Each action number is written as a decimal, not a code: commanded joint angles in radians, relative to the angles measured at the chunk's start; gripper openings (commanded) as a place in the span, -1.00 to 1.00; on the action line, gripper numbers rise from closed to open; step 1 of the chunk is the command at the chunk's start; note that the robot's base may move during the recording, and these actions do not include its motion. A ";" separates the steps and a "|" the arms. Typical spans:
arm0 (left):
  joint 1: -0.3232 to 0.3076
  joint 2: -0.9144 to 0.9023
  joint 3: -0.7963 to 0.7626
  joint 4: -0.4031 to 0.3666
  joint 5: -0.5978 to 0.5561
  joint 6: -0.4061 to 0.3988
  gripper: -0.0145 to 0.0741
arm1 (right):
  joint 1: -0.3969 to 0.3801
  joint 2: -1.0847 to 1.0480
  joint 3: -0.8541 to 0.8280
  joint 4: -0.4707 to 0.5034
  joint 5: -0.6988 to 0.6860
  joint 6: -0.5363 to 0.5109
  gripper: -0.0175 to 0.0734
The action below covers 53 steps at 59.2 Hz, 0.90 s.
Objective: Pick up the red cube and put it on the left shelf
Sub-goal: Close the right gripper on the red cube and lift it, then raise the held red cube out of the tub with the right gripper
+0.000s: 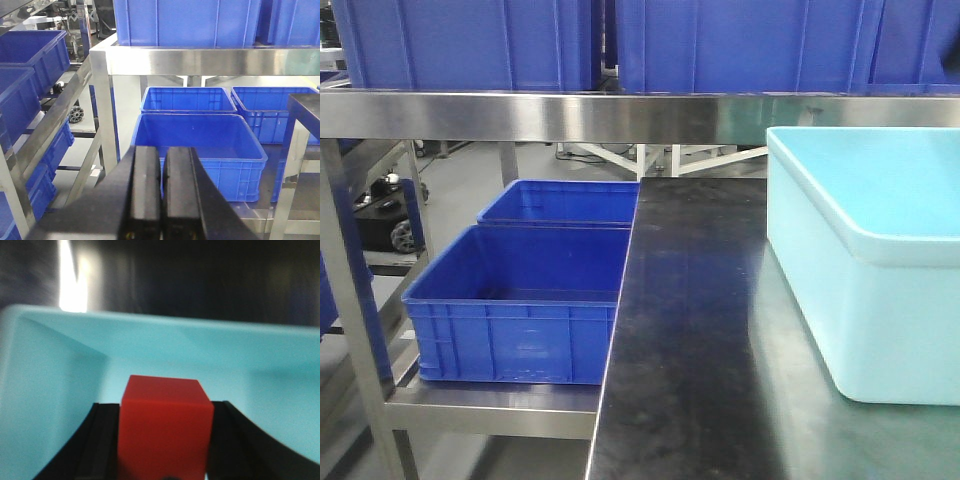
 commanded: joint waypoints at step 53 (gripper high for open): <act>-0.004 -0.016 0.023 -0.003 -0.087 -0.001 -0.44 | 0.352 -0.519 0.434 0.007 -0.470 -0.008 -0.49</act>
